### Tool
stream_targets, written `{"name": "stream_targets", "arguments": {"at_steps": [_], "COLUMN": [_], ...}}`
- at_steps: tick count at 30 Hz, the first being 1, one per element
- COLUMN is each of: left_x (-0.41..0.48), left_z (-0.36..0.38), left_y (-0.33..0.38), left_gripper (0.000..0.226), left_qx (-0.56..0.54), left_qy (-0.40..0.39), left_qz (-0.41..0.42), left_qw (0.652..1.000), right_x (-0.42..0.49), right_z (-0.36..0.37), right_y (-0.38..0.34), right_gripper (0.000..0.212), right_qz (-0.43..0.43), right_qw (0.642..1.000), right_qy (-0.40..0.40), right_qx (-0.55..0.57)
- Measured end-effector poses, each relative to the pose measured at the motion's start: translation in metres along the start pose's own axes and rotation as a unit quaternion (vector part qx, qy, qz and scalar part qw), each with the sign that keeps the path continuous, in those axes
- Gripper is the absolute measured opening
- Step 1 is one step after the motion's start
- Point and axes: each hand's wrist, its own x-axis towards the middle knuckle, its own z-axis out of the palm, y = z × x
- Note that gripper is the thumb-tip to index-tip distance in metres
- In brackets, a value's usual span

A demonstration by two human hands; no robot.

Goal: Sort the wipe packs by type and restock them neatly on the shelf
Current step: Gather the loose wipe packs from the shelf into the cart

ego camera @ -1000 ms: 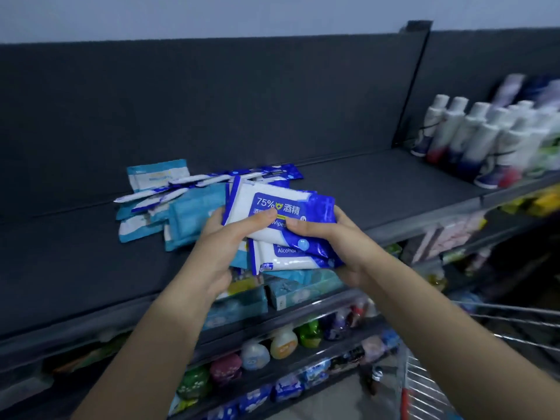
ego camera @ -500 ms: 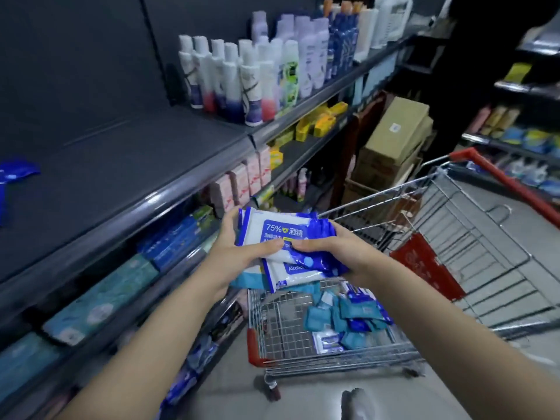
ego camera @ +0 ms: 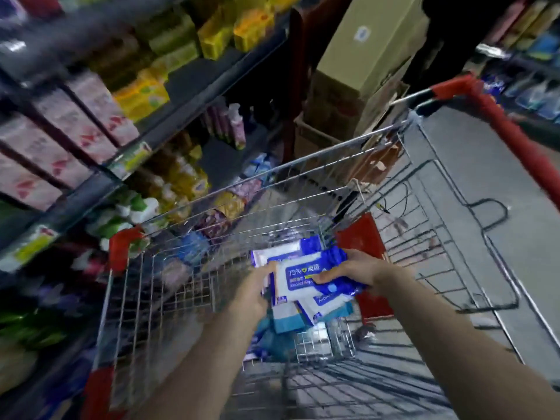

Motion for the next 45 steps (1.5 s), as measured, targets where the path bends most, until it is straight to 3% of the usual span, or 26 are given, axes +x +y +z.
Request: {"name": "stream_targets", "arguments": {"at_steps": [6, 8, 10, 11, 13, 16, 18, 20, 25, 27, 30, 35, 40, 45], "left_x": [0.090, 0.113, 0.133, 0.139, 0.143, 0.137, 0.128, 0.111, 0.035, -0.001, -0.067, -0.198, -0.315, -0.398], "left_z": [0.005, 0.000, -0.008, -0.013, -0.018, -0.029, -0.038, -0.046, -0.051, -0.063, -0.090, -0.171, -0.297, -0.437], "left_y": [-0.031, -0.033, -0.038, -0.042, -0.049, -0.052, -0.046, -0.030, 0.035, 0.061, 0.099, 0.151, 0.167, 0.157], "left_gripper": [0.016, 0.014, 0.024, 0.030, 0.031, 0.025, 0.041, 0.062, 0.059, 0.065, 0.076, 0.075, 0.075, 0.076], "left_qx": [-0.036, -0.051, -0.037, 0.008, 0.153, 0.360, 0.475, 0.587, 0.784, 0.797, 0.781, 0.713, 0.651, 0.601], "left_qy": [0.101, 0.129, 0.112, 0.101, 0.089, 0.087, 0.072, 0.072, 0.156, 0.198, 0.270, 0.386, 0.496, 0.583], "left_qz": [-0.041, -0.043, -0.031, -0.038, -0.052, 0.015, 0.056, 0.075, 0.208, 0.256, 0.314, 0.393, 0.419, 0.389], "left_qw": [0.993, 0.989, 0.993, 0.994, 0.983, 0.929, 0.875, 0.803, 0.564, 0.510, 0.468, 0.434, 0.394, 0.385], "right_x": [0.115, 0.128, 0.137, 0.140, 0.150, 0.156, 0.151, 0.143, 0.098, 0.070, 0.024, -0.060, -0.133, -0.176], "right_z": [-0.026, -0.020, -0.015, -0.011, -0.006, 0.001, 0.007, 0.017, 0.064, 0.094, 0.151, 0.269, 0.419, 0.572], "right_y": [0.092, 0.112, 0.124, 0.128, 0.134, 0.121, 0.098, 0.069, -0.011, -0.044, -0.094, -0.172, -0.207, -0.205], "right_gripper": [0.082, 0.070, 0.036, 0.029, 0.036, 0.062, 0.075, 0.077, 0.072, 0.071, 0.071, 0.068, 0.062, 0.057], "right_qz": [0.129, 0.157, 0.154, 0.151, 0.160, 0.137, 0.076, 0.019, -0.116, -0.166, -0.246, -0.404, -0.531, -0.592], "right_qw": [0.991, 0.984, 0.975, 0.972, 0.967, 0.967, 0.960, 0.938, 0.860, 0.809, 0.740, 0.647, 0.604, 0.581], "right_qy": [0.005, 0.028, 0.076, 0.095, 0.144, 0.215, 0.221, 0.204, 0.148, 0.141, 0.146, 0.187, 0.175, 0.122], "right_qx": [0.019, 0.078, 0.141, 0.152, 0.138, -0.005, -0.152, -0.281, -0.474, -0.547, -0.608, -0.619, -0.569, -0.545]}}
